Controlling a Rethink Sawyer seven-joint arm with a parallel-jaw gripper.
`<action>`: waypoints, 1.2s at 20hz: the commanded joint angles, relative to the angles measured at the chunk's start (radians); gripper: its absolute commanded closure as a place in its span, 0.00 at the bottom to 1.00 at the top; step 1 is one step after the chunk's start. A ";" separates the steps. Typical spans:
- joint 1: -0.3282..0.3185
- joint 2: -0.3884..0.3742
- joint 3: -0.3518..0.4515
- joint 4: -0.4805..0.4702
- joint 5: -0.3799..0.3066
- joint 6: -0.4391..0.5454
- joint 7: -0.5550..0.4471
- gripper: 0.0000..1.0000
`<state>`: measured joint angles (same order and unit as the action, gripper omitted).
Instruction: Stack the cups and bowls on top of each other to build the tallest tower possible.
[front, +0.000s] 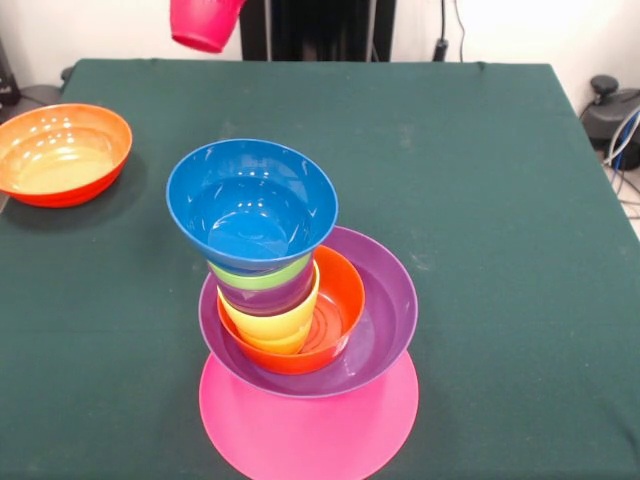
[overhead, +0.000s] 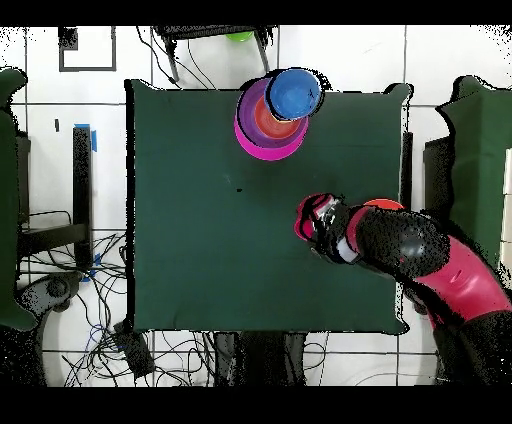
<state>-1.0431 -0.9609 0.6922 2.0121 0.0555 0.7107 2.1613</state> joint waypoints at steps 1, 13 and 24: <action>0.015 -0.028 0.092 -0.138 0.050 0.162 -0.100 1.00; 0.091 0.054 0.070 -0.369 0.090 0.282 -0.003 1.00; 0.236 0.184 -0.003 -0.633 0.123 0.348 0.116 1.00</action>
<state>-0.9005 -0.8846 0.7381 1.5308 0.1585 0.9300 2.1613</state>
